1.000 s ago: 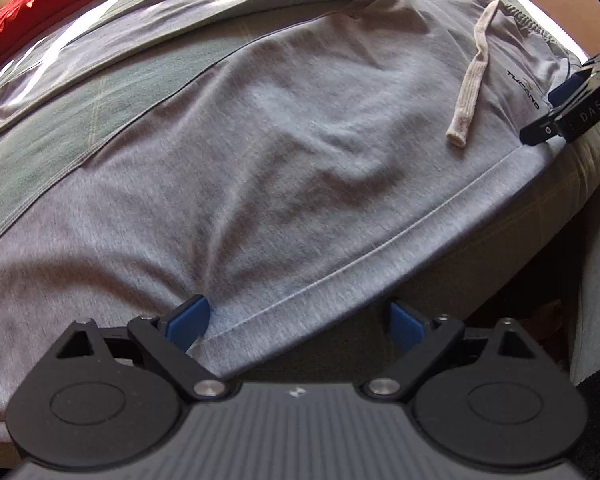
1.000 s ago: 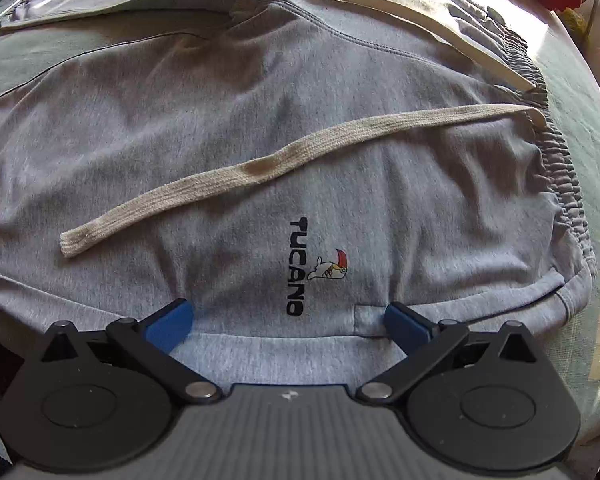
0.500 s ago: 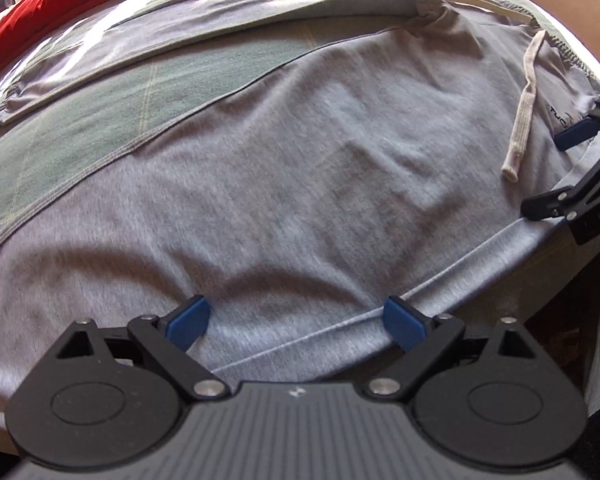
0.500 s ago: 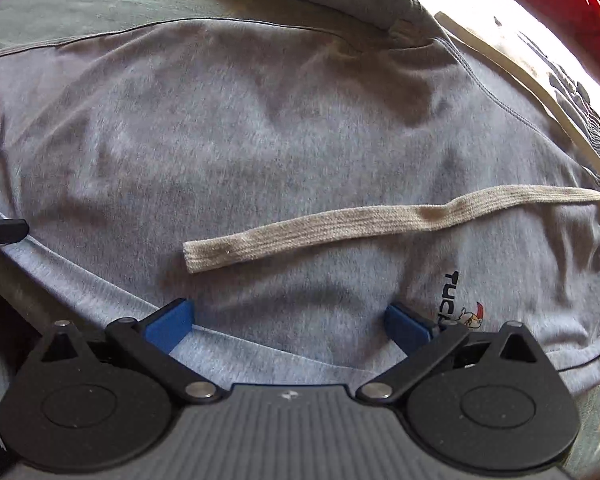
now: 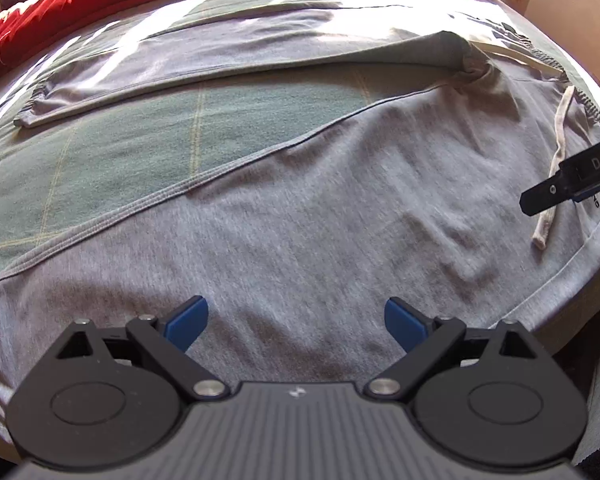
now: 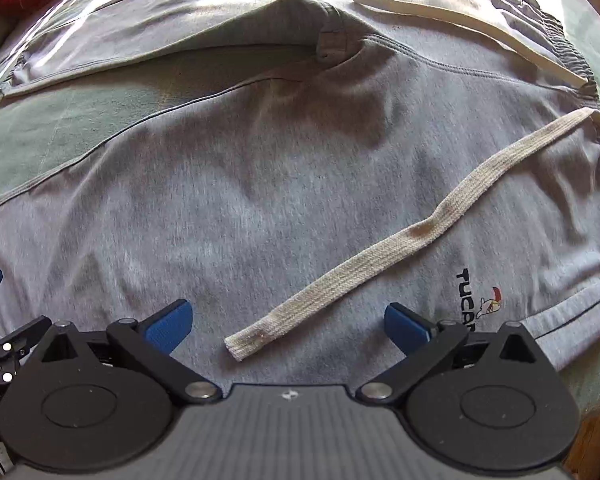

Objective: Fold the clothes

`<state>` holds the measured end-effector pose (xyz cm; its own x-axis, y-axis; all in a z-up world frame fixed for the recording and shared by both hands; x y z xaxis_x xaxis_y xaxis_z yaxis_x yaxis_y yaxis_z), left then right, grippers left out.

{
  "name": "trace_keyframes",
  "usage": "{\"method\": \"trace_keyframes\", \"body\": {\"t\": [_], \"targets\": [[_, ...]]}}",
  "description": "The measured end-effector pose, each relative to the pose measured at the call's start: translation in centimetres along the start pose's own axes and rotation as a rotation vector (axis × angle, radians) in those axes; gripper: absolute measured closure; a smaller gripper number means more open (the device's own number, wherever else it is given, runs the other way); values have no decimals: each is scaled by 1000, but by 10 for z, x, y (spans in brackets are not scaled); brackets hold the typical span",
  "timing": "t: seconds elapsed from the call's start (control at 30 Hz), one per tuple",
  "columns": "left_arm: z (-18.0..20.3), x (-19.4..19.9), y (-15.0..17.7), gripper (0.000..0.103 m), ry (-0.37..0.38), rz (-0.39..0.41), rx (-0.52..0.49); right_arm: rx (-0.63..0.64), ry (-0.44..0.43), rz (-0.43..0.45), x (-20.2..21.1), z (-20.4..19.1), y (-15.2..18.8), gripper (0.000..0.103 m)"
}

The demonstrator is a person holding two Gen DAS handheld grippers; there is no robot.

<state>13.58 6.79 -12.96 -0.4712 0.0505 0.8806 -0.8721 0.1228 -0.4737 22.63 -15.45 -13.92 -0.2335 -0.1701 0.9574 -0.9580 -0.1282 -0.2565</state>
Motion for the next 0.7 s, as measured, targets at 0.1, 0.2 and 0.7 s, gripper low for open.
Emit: {"method": "trace_keyframes", "body": {"t": [0.1,0.2,0.7], "targets": [[0,0,19,8,-1,-8,14,-19,48,35,3,-2,8,0],[-5,7,40,8,13,12,37,-23,80,70,8,1,29,0],[18,24,22,8,-12,82,-3,26,155,177,24,-5,105,0]]}}
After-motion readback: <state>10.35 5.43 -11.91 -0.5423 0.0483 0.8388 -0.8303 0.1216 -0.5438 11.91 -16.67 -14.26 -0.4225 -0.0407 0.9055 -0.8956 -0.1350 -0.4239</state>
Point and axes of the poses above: each gripper's, at about its wrist camera, not at the fingertips, and x roughly against the way its jaws point, z to its right, y to its underside, the point moved 1 cm from there along -x, roughly the way its jaws point, and after that the axes turned 4 degrees about z, right-handed, at the moved point
